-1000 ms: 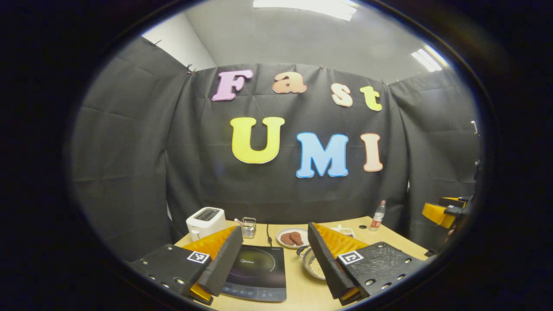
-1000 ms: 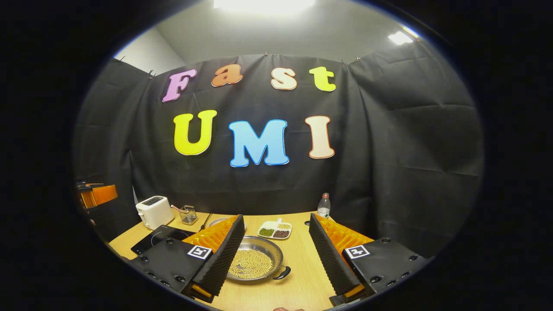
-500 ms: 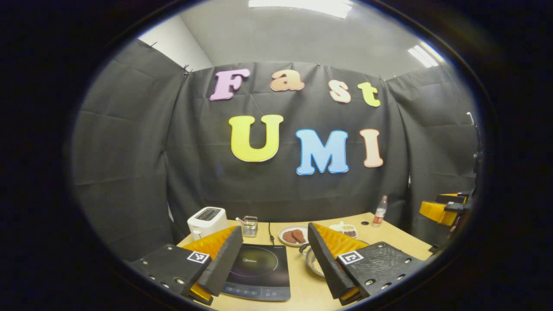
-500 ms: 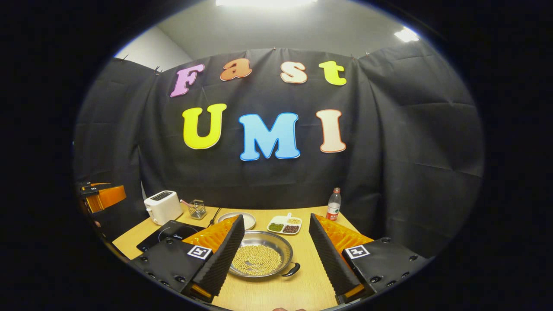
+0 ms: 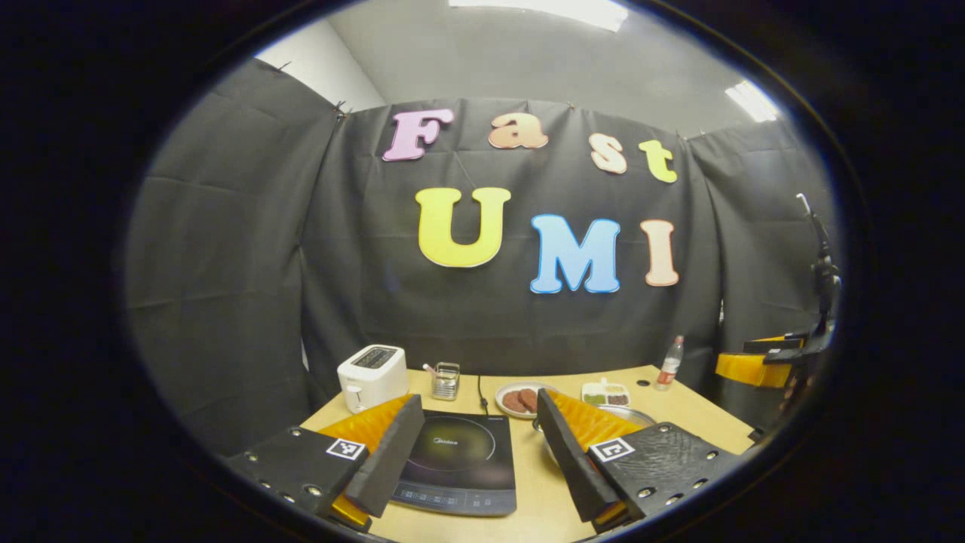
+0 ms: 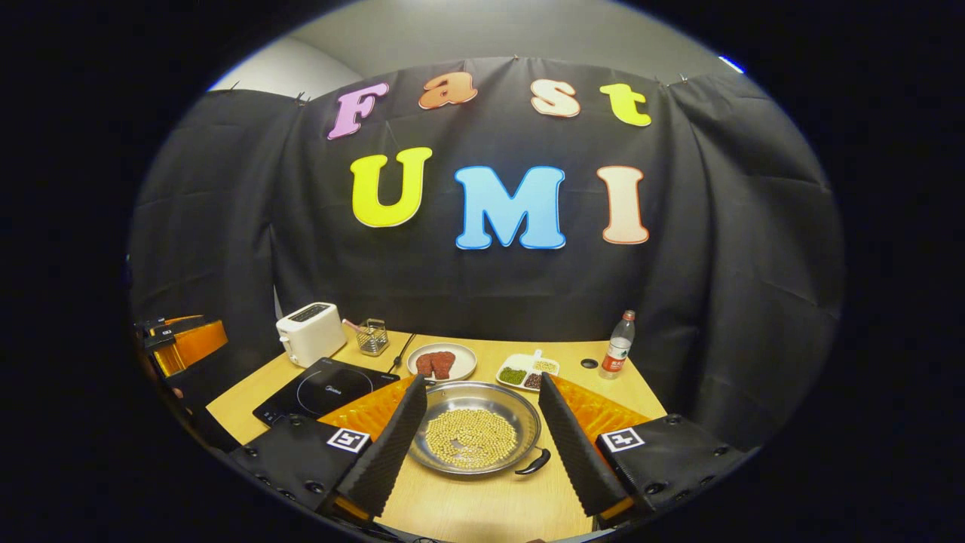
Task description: First push the handle of the pot to place it horizontally, then grasp the pot with both hands and set it on the induction cooktop.
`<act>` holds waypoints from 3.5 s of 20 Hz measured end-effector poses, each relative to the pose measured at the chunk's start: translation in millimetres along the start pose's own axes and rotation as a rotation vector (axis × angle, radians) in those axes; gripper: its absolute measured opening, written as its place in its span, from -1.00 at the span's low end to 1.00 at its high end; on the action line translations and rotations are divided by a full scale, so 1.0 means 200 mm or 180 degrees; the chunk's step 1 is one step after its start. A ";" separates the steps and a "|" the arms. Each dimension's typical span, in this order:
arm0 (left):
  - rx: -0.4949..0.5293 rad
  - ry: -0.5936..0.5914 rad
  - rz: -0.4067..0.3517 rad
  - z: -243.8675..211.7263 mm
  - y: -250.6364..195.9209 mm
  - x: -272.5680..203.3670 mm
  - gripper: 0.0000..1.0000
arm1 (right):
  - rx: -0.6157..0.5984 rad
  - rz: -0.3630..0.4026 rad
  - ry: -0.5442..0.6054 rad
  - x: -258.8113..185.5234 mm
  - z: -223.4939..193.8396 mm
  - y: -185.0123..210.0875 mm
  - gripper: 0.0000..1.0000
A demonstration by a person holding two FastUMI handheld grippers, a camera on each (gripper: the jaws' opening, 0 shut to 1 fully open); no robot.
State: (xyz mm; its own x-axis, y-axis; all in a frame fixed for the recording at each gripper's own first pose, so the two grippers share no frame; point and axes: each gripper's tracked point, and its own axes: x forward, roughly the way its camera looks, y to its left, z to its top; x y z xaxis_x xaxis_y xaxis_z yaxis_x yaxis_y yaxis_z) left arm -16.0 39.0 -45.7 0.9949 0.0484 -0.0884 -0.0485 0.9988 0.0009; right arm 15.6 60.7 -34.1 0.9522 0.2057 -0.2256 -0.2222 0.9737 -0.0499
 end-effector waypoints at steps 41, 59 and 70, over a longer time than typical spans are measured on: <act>0.0269 0.0649 0.0805 -0.14 -0.73 0.07 0.84 | -0.0457 0.1576 0.2556 0.51 -1.32 -0.18 -0.96; -0.0133 0.0823 0.0702 -0.36 -0.82 0.25 0.76 | -0.0367 0.0966 0.2399 0.77 -1.29 -0.59 -0.98; -0.0212 0.0939 0.0807 -0.49 -0.76 0.28 0.76 | -0.0047 0.0677 0.2331 0.90 -1.28 -0.74 -0.96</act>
State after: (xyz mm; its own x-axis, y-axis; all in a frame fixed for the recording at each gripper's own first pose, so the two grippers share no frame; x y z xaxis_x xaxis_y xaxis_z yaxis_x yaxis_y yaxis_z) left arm 38.1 -109.5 -148.2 0.8830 0.2807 -0.3761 -0.3047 0.9524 -0.0044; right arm 166.7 -71.7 -317.1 0.5078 0.2664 -0.8193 -0.3929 0.9179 0.0549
